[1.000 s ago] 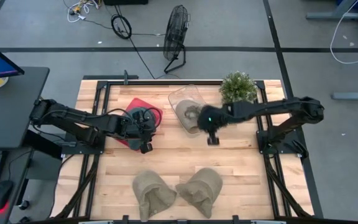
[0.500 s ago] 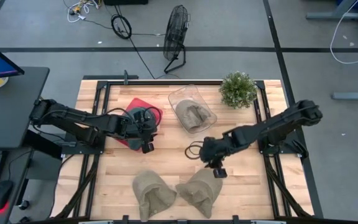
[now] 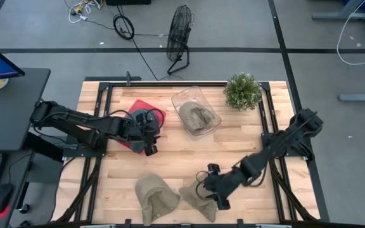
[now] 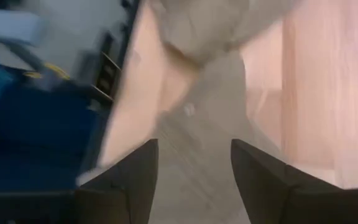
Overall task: Pick & Place hat
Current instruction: Put the right brown cap into the transparent bin
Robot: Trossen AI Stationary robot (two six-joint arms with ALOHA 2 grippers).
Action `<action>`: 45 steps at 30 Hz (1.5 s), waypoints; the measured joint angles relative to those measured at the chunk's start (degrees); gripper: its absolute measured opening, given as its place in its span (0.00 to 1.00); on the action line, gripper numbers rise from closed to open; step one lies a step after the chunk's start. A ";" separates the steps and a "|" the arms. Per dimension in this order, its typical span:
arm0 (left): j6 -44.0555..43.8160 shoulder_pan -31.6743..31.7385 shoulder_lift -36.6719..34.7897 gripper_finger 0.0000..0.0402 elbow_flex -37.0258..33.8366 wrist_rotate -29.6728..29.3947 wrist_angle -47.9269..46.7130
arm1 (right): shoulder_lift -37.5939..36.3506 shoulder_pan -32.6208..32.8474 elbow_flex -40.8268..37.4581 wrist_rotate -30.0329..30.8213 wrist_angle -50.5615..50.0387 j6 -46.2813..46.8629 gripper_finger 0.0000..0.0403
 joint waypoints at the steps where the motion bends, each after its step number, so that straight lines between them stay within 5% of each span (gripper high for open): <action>1: -0.74 0.01 0.00 0.40 0.00 0.00 -0.08 | 1.46 0.61 0.00 1.29 0.24 0.72 0.51; 13: -4.34 0.00 0.00 0.40 0.00 0.00 -0.40 | 12.20 4.72 0.06 13.63 -4.15 3.41 0.49; 17: -5.73 0.00 0.00 0.40 0.00 0.00 -0.36 | 12.21 5.33 0.07 13.32 -5.61 -0.11 0.36; 22: -8.01 0.00 0.00 0.40 0.00 0.00 -0.34 | 12.20 5.39 0.07 12.63 -6.24 -5.05 0.06; 29: -8.01 0.02 0.00 0.40 -0.02 0.00 -0.29 | 7.71 5.62 1.60 13.30 -15.17 -12.35 0.03; 33: -8.01 0.00 0.00 0.40 -0.02 0.00 -0.29 | 2.22 5.61 4.74 21.06 -23.95 -23.39 0.02; 37: -8.01 0.00 0.00 0.40 -0.02 0.00 -0.27 | -3.56 4.48 5.16 28.53 -30.68 -47.76 0.02; 45: -7.96 0.00 0.00 0.40 -0.02 0.00 -0.01 | -11.69 -6.70 5.20 31.19 -39.27 -75.12 0.01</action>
